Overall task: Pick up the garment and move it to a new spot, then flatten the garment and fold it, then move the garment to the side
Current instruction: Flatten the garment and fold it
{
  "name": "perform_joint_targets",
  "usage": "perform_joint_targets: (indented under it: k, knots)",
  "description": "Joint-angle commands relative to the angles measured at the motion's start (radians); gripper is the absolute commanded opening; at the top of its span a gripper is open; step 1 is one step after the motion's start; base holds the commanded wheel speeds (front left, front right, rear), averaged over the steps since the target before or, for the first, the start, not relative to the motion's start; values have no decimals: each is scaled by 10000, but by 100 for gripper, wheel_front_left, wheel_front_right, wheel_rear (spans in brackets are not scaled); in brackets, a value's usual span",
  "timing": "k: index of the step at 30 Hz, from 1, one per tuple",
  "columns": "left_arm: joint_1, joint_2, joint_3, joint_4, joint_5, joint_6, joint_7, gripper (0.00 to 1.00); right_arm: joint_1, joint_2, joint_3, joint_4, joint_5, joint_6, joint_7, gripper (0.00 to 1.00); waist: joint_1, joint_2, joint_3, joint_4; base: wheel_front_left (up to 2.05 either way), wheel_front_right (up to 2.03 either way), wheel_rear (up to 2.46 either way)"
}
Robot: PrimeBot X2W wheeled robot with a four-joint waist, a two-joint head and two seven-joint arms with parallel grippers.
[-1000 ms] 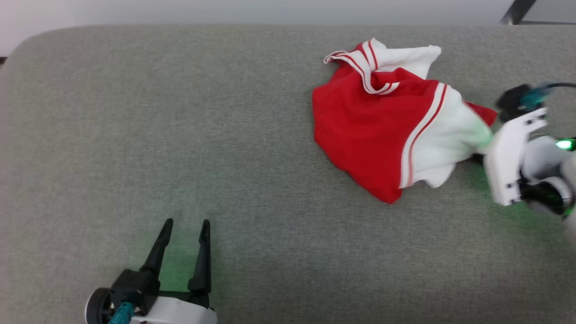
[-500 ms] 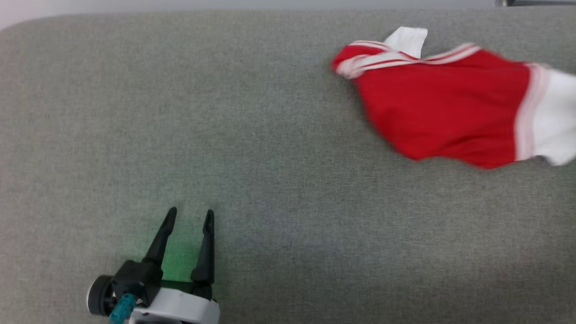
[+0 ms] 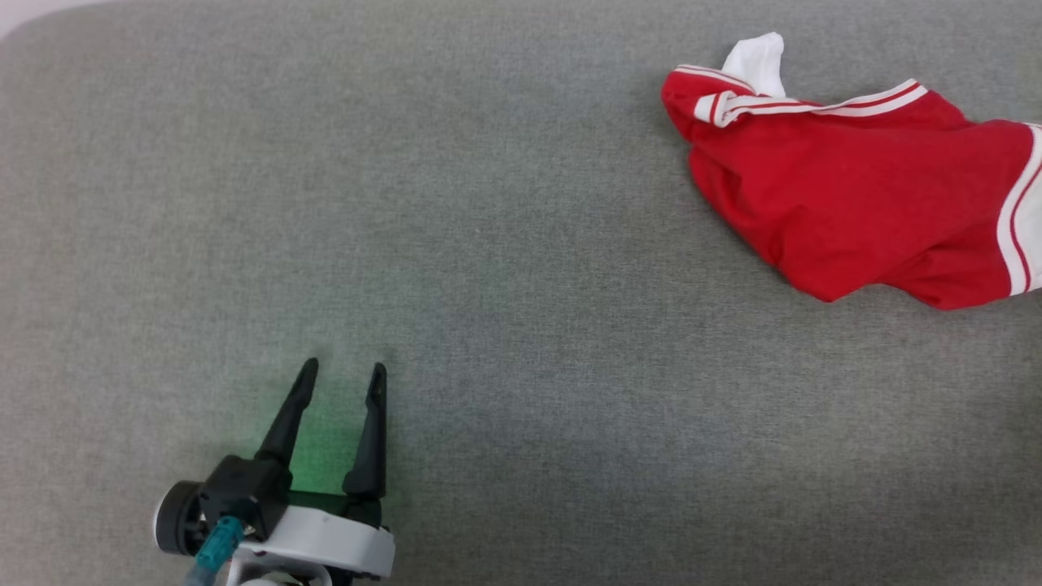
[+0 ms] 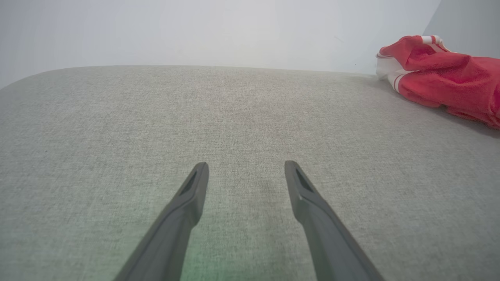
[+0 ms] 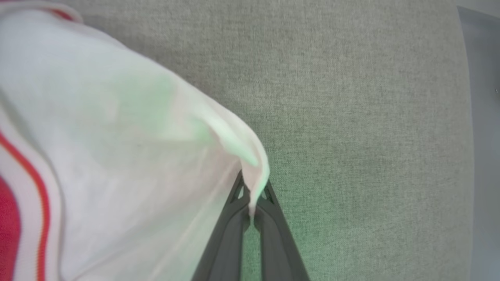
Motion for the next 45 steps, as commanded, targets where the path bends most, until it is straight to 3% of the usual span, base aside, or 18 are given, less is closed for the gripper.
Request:
perform_joint_targets:
  k: [1, 2, 11, 17, 18, 23, 30, 34, 42, 45]
  knots:
    - [-112, 48, 61, 41, 21, -47, -1, 100, -139, 148, -53, 173, -253, -14, -282, 73, 0, 0, -99, -82, 0, 0, 0]
    - [-125, 62, 65, 46, 23, -48, -3, 100, -159, 197, -81, 243, -304, -14, -401, 100, 0, 0, -149, -113, 0, 0, 0]
    - [-365, 720, -39, 138, -22, -68, -1, 100, 229, 413, -45, -449, -479, -14, -2044, 100, 0, 0, -964, -593, 0, 0, 0]
    - [-1448, 1695, -837, 324, -399, -76, 325, 100, 1736, 722, 379, -3133, 133, -14, -4080, 100, 0, 0, -1492, -1132, 0, 0, 0]
    - [-1448, 1695, -837, 324, -399, -76, 325, 100, 1736, 722, 379, -3133, 133, -14, -4080, 100, 0, 0, -1492, -1132, 0, 0, 0]
    - [-3125, 2716, -1960, 452, -1356, -77, 1352, 100, 3567, 1348, 301, -5394, 361, -14, -5061, 100, 0, 0, -1635, -1824, 0, 0, 0]
    - [-6267, 3627, -4027, 1664, -3344, -77, 3122, 100, 5971, 2451, 9, -8277, -249, -14, -5137, 100, 0, 0, -1316, -2755, 0, 0, 0]
    - [-7844, 3620, -5076, 2934, -5137, -76, 4579, 100, 6903, 2908, -234, -9524, -727, -14, -4805, 100, 0, 0, -1103, -3252, 0, 0, 0]
    - [-10333, 4086, -7722, 4654, -7230, -68, 7533, 100, 7602, 3470, -570, -11097, -1369, -14, -4174, 100, 0, 0, -488, -4044, 0, 0, 0]
    - [-10953, 4269, -8521, 5098, -7615, -68, 8117, 100, 7629, 3658, -525, -11318, -1438, -13, -4090, 100, 0, 0, -246, -4280, 0, 0, 0]
